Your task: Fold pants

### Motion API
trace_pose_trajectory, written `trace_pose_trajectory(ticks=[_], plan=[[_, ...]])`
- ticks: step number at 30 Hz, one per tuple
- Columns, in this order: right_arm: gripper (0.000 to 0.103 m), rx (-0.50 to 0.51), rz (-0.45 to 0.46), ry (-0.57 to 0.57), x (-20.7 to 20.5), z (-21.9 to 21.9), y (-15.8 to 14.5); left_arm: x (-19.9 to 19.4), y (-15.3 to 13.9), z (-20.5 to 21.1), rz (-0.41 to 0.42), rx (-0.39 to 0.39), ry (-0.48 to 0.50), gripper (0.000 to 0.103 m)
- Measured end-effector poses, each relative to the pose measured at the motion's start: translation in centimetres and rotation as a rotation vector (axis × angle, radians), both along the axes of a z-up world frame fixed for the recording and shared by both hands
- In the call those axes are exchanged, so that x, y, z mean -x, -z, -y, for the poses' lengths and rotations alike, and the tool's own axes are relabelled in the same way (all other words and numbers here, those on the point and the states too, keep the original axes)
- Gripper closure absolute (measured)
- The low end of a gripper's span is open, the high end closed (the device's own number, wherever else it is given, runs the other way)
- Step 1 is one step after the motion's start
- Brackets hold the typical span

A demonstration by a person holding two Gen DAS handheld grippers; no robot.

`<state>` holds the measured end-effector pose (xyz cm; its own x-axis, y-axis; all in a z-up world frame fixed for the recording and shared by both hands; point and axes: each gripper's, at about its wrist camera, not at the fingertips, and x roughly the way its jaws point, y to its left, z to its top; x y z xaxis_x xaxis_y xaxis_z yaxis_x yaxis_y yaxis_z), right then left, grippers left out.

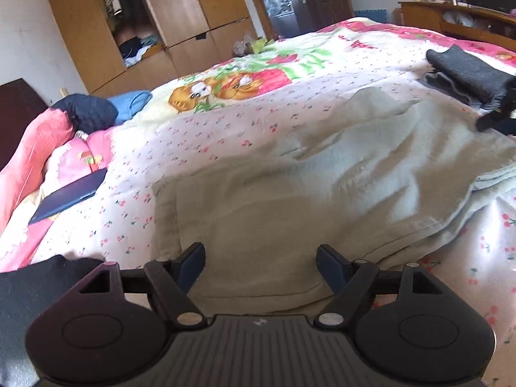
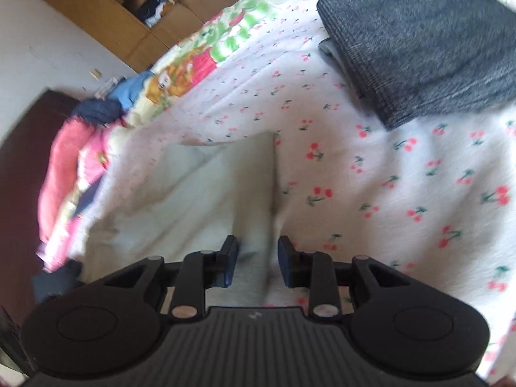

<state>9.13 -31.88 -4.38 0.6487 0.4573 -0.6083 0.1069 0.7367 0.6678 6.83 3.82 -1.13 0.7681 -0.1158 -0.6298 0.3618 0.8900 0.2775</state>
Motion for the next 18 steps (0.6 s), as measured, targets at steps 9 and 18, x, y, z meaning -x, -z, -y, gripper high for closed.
trace_pose_trajectory(ticks=[9,18], plan=[[0.095,0.035,0.042,-0.013,-2.7,-3.6,-3.5,2.2,-1.0,3.4,-0.05,0.189,0.234,0.014],[0.096,0.219,0.205,-0.349,-7.5,-23.6,-10.6,3.0,-2.2,-4.3,-0.024,0.296,0.048,0.014]])
